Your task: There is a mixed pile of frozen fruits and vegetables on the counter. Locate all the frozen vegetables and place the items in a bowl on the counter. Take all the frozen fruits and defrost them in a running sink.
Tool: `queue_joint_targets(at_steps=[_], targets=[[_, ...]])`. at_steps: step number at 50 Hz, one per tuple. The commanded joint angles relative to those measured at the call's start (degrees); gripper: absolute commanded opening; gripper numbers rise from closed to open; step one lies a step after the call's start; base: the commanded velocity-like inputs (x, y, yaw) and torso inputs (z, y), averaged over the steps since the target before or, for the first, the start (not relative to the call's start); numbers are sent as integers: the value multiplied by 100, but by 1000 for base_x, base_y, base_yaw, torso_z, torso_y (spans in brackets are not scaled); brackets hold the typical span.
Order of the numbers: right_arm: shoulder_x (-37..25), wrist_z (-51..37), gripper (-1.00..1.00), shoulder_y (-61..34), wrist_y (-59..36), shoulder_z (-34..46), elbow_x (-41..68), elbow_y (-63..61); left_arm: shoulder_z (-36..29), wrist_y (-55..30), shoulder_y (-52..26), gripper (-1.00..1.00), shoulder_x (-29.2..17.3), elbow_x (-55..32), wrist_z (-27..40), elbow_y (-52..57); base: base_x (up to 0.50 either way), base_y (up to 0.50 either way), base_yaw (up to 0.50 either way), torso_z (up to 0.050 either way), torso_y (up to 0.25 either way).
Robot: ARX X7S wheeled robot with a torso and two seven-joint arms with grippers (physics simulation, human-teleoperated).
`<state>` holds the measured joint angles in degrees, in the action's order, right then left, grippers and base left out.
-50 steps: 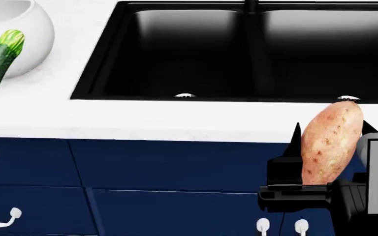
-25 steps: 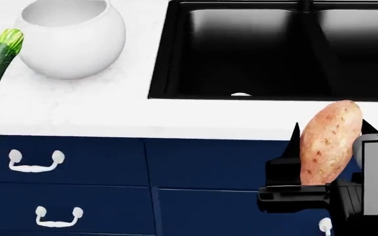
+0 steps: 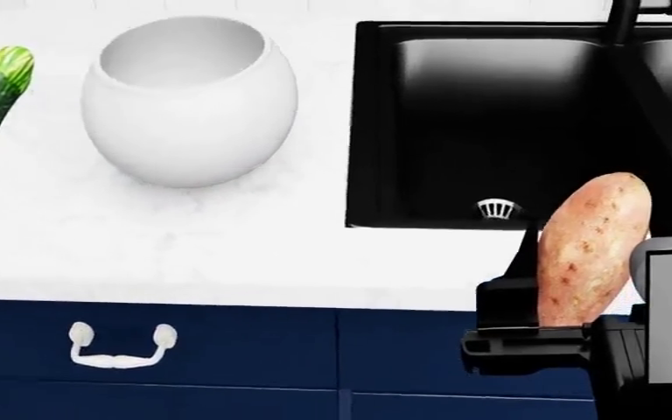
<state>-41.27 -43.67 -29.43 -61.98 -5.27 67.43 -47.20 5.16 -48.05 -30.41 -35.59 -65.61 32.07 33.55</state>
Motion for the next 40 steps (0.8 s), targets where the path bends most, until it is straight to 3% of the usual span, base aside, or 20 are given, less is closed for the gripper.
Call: queue_joint_targets(at_steps=[1,19,40], targets=[[-45,-10,-100,-63,-76,84,-122,-6,30,47,-12,-100,-15,-31,52,-11,234,500,0,0,0],[-39,-33,-100,5,33,15,-72,20,-31,66,-18,-100,-3,-23,55,-9,257,306,0,1,1],[-67,-99,-100,-1,68,56,-89,17,-33,100,-22,-100,-25,-39,63,-17,295,69,0,0,1]])
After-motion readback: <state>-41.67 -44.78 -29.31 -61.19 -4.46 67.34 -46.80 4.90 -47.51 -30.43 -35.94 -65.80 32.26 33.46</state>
